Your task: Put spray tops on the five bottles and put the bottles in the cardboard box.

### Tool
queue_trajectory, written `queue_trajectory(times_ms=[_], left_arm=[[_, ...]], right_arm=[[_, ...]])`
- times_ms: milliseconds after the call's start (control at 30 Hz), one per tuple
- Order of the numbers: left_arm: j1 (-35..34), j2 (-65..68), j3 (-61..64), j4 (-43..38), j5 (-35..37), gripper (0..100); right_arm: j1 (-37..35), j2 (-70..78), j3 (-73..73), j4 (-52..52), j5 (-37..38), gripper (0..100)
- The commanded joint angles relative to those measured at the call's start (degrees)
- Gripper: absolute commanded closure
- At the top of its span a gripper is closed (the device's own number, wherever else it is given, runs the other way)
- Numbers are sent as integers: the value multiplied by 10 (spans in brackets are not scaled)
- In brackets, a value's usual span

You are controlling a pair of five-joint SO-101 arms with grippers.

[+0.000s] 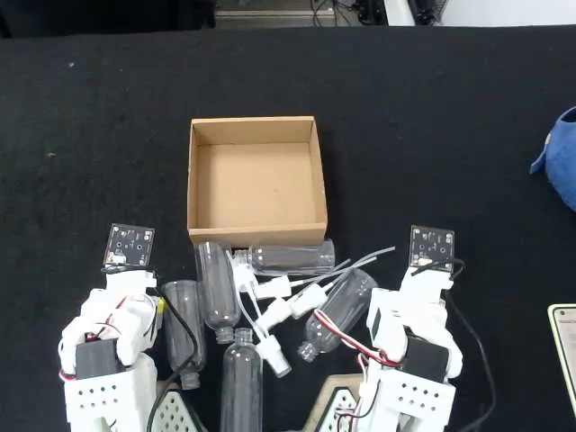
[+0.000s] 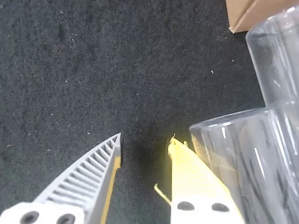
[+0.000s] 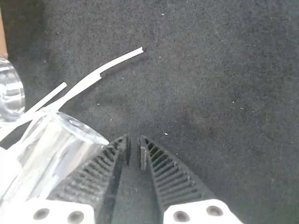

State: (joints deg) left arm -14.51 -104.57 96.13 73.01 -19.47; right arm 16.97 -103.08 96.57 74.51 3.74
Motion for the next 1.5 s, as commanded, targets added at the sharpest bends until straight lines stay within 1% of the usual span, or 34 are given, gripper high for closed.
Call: queue_trajectory(times_ms=[0,133,233,367,533,600,667,733,800,867,933,1000,1100,1233,1333,1467], left_arm=[[6,1,13,4,-6,970],[0,1,13,0,-8,970],[-35,1,7,-15,-8,967],[-90,1,12,-41,-8,967],[-158,1,7,-84,-5,967],[-180,1,-7,-92,-5,967],[-198,1,-49,-90,-6,967],[-204,1,-101,-88,-7,966],[-203,1,-145,-88,-7,959],[-201,2,-175,-86,-7,908],[-190,2,-199,-65,-7,844],[-175,2,-219,-40,-7,816],[-130,3,-247,-5,-11,819],[-58,17,-270,54,-47,815],[-21,70,-285,82,-52,815],[32,180,-311,83,-51,814]], right_arm=[[10,-55,-1,4,2,987],[10,-55,-1,1,3,987],[7,-55,-1,-26,3,987],[7,-55,-1,-36,3,987],[8,-55,-1,-96,3,987],[8,-54,-1,-119,3,987],[9,-54,-2,-135,6,986],[10,-54,-2,-142,48,986],[11,-54,-2,-139,120,986],[11,-54,-2,-115,183,986],[11,-54,-1,-100,217,986],[9,-54,-1,-96,219,986],[8,-54,-1,-95,219,986],[8,-54,-1,-94,219,986],[8,-54,-1,-94,219,986],[7,-54,-1,-94,219,986]])
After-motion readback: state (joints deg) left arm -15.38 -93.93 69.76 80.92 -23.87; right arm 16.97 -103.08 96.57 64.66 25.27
